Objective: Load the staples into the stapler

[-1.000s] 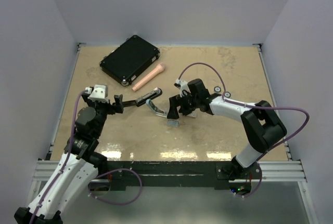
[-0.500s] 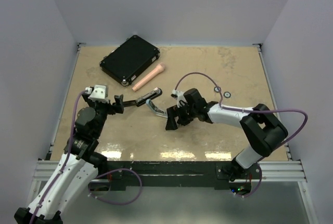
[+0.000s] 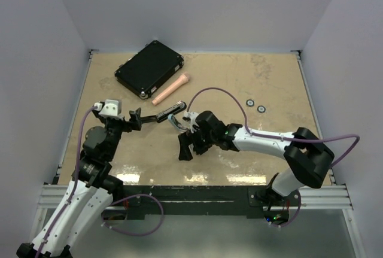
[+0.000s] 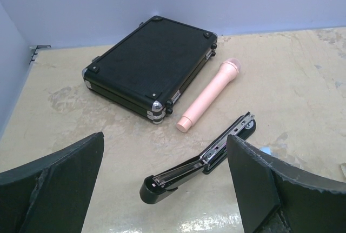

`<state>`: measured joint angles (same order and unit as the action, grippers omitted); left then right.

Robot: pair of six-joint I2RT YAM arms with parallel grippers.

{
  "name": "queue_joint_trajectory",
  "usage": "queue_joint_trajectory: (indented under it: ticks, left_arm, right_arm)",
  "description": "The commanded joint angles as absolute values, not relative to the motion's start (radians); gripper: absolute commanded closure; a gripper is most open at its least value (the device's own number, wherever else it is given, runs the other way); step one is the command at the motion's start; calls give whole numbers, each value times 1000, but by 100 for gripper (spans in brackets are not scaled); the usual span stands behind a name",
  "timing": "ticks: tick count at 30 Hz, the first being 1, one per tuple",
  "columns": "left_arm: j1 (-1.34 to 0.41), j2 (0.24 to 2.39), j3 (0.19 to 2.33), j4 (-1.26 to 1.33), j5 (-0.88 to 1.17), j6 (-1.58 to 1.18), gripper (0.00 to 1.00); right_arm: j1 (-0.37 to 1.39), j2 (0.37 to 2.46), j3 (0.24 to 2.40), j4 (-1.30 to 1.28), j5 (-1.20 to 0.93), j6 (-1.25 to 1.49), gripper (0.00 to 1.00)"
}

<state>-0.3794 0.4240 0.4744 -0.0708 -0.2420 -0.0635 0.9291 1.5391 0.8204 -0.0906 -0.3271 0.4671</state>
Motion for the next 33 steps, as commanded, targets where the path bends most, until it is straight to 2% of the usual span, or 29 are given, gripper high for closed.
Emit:
queue_joint_trajectory:
  ticks: [1,6,9,10,11,13,15,19,21,22,29,33]
  left_arm:
    - [-387,408,472,-37,-248,-69,0]
    - [-402,402,472,-41,-262,-71,0]
    - [-410,402,472,-43,-273,-72,1]
    - [-414,402,472,-43,-276,-74,0]
    - [-416,400,472,-44,-284,-74,0]
    - [-426,402,474,-48,-290,-74,0]
    - [-437,402,474,-49,-301,-77,0]
    - [-456,399,474,-54,-311,-77,0]
    - [-468,397,474,-54,-321,-77,0]
    - [-469,397,477,-55,-324,-78,1]
    - [-488,385,474,-57,-342,-77,1]
    - [-491,377,472,-55,-347,-75,1]
  right_arm:
    - [925,1453,975,-290,-66,446,6]
    - [925,1479,1080,-458,84,462,12]
    - [925,1517,1130,-520,136,479,25]
    - [930,1529,1144,-535,150,485,34]
    - [934,1542,1158,-548,159,489,38]
    - [948,1581,1189,-572,178,492,44]
    - [957,1611,1210,-586,184,497,45]
    - [965,1690,1235,-600,207,506,64]
    - [968,1710,1239,-597,213,511,66]
    - [968,1726,1239,-598,213,511,71]
    - [968,1781,1250,-597,222,505,78]
    - [968,1805,1256,-601,219,503,78]
